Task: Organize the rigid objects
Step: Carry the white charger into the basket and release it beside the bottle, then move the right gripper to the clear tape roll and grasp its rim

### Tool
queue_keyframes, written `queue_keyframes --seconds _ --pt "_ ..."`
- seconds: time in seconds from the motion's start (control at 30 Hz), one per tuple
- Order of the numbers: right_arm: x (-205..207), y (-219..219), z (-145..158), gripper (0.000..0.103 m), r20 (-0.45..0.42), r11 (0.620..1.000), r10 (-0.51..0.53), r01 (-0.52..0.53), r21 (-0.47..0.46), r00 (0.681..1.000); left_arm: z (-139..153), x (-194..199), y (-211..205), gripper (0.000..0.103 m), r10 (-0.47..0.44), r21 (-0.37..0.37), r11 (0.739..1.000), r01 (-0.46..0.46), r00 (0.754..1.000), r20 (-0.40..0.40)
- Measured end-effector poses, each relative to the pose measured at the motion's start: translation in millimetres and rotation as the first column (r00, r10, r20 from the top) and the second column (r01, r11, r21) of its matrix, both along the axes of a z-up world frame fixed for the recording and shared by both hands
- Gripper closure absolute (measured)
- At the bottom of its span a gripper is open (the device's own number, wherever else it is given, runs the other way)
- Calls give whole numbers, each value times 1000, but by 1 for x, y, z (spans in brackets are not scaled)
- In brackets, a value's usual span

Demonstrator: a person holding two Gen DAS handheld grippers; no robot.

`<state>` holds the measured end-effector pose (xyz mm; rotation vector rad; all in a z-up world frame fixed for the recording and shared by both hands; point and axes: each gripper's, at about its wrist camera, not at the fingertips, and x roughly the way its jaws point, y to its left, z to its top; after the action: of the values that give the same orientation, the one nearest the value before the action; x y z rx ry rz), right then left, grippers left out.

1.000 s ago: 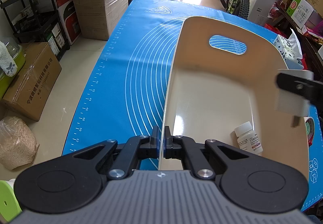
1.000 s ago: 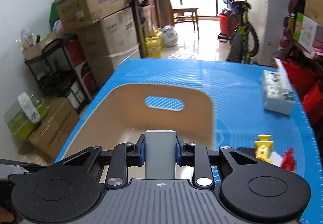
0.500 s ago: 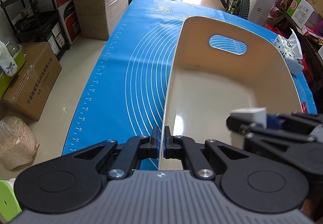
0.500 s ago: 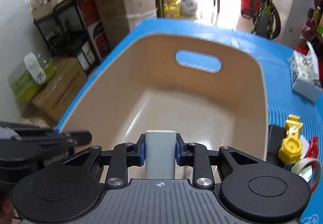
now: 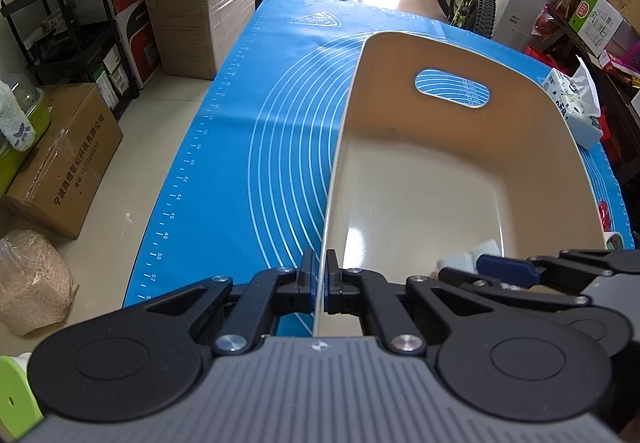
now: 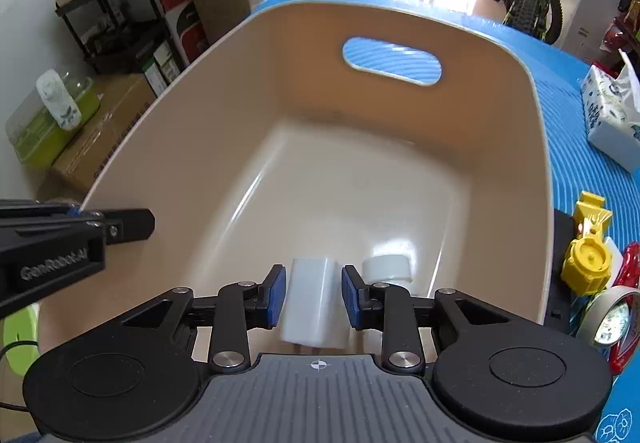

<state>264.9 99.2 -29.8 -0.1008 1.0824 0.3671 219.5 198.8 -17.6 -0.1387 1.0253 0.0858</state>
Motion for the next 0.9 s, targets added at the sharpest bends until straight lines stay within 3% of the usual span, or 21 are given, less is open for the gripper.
queue_keyframes --seconds 0.2,0.53,0.73,0.9 --pt "-3 -16 23 41 63 997 -22 17 76 998 0 0 0 98 0 0 1000 0 1000 0" --pt "-19 -68 60 39 161 979 -125 96 178 979 0 0 1 98 1 -1 1000 -1 1000 -1" --pt "-24 -109 71 39 206 972 -193 158 173 959 0 0 1 98 1 -1 1000 -1 1000 -1" --pt "-23 -150 63 39 214 958 -275 249 140 937 0 0 1 98 1 -4 1000 -1 1000 -1"
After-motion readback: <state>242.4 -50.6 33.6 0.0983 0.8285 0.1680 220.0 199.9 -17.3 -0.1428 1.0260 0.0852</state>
